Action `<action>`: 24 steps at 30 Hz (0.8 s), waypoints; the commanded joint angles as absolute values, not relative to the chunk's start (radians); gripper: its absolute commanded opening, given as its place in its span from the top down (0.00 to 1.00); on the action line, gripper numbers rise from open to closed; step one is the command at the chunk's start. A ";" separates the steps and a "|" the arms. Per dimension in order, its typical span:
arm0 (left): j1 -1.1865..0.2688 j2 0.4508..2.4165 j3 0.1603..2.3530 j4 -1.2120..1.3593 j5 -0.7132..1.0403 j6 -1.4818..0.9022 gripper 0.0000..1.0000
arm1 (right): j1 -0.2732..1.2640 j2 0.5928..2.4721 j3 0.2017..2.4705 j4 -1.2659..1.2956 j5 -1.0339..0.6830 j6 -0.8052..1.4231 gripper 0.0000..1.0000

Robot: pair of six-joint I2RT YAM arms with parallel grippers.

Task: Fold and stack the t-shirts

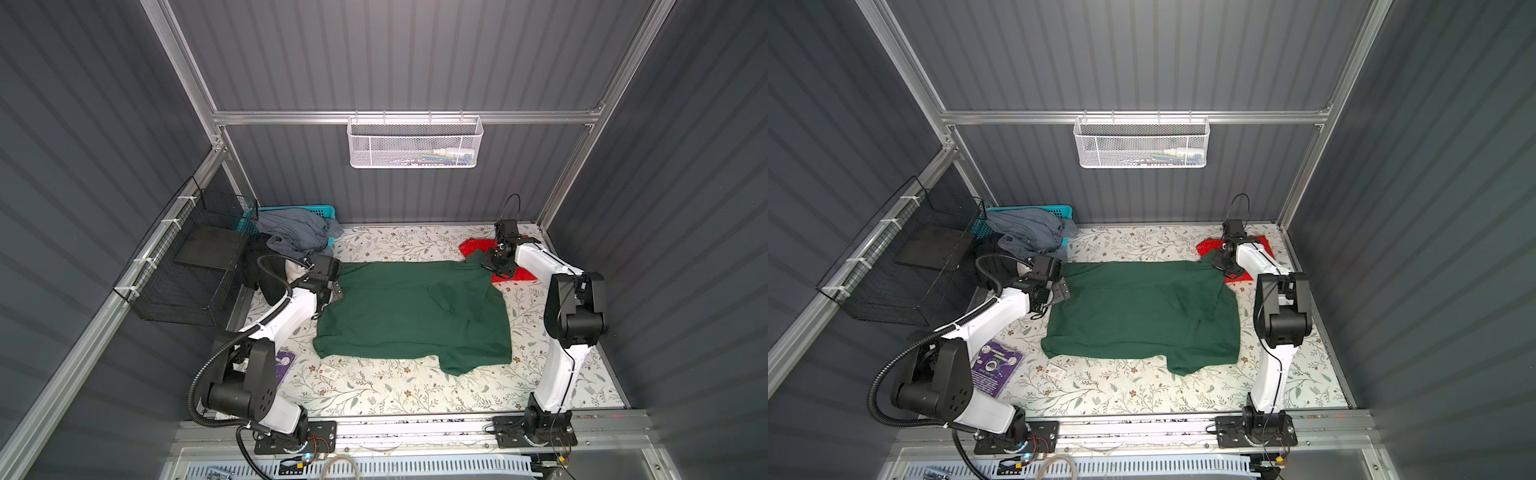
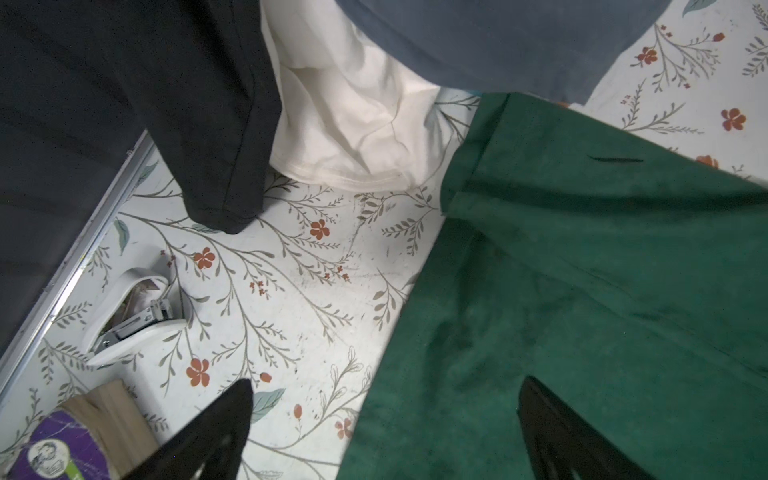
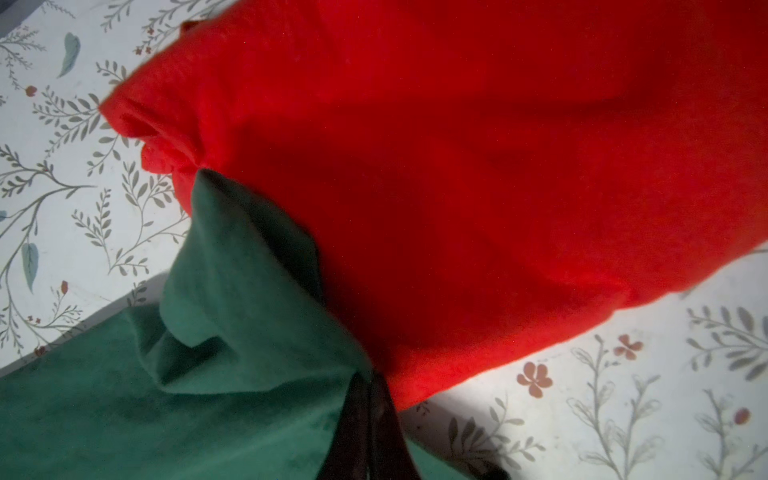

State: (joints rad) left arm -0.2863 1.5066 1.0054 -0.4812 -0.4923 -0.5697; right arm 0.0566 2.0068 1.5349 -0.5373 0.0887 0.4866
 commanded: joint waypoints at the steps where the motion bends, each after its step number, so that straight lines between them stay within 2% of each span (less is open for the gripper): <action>1: -0.278 1.474 0.978 -0.522 -0.508 -0.576 0.00 | 0.039 2.024 1.573 -0.567 0.143 0.473 1.00; 4: -0.278 1.467 0.971 -0.538 -0.499 -0.578 0.00 | 0.038 2.037 1.594 -0.578 0.123 0.461 1.00; 6: -0.278 1.460 0.969 -0.560 -0.497 -0.576 0.00 | 0.038 2.027 1.595 -0.584 0.112 0.455 0.89; 7: -0.278 1.452 0.969 -0.575 -0.501 -0.576 0.00 | 0.037 2.011 1.588 -0.582 0.103 0.448 0.79; 10: -0.278 1.417 0.964 -0.629 -0.497 -0.578 0.00 | 0.036 1.929 1.541 -0.589 0.101 0.429 0.31; 11: -0.278 1.400 0.962 -0.652 -0.491 -0.583 0.00 | 0.035 1.886 1.509 -0.592 0.103 0.427 0.20; 13: -0.278 1.367 0.955 -0.694 -0.479 -0.594 0.00 | 0.036 1.794 1.426 -0.592 0.098 0.431 0.10; 16: -0.278 1.309 0.909 -0.711 -0.421 -0.600 0.00 | 0.036 1.642 1.265 -0.587 0.063 0.450 0.06; 24: -0.279 1.185 0.769 -0.647 -0.243 -0.605 0.00 | 0.050 1.288 0.923 -0.659 0.019 0.531 0.07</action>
State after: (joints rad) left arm -0.2863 1.2018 0.7994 -0.6468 -0.3302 -0.5900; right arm 0.0422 1.3567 0.9958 -0.5991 0.0437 0.4911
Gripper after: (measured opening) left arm 0.997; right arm 0.935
